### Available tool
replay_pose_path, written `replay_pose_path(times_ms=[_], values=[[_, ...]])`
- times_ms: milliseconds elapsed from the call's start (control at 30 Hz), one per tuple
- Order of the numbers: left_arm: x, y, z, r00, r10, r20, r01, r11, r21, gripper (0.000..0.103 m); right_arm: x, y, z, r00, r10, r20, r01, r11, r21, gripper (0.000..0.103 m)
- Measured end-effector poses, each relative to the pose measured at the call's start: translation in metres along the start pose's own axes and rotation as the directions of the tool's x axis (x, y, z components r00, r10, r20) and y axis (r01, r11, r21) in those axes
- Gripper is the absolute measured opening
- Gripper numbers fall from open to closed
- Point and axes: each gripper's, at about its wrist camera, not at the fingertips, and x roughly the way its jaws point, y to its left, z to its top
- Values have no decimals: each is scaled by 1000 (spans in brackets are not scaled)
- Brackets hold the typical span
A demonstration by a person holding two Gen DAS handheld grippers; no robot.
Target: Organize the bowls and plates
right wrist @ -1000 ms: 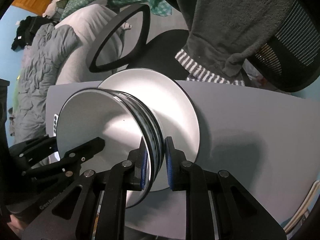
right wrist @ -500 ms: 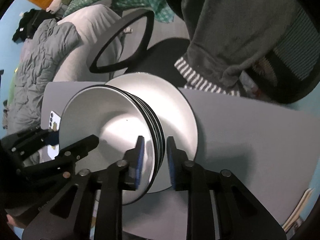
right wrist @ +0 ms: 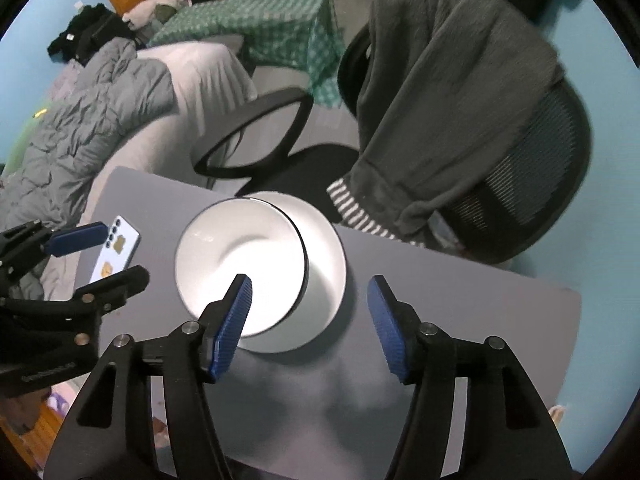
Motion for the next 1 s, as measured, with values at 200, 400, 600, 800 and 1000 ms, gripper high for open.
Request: replay_pose_path(times_ms=[200,400,600,800,1000], values=[[-46,-7,-11,994,23,103,-22,1000,-7,77,-43,0,-20,998,8,67,-10,999,32,62],[-78,-13,-27,984,14,175,-10,1000,-24,82,-76,2,-38,993,-12,119,5,998,60,63],[-96,-21,-39,982,33,186,-30,999,-20,82,-97,7,-51,986,-43,159,32,997,73,64],[-103,-23,-48,979,26,202,-20,999,-30,82,-104,7,-62,983,-41,178,24,995,97,66],[-107,-23,-54,982,15,187,-8,999,-37,82,-106,12,-70,981,-44,187,26,995,98,66]])
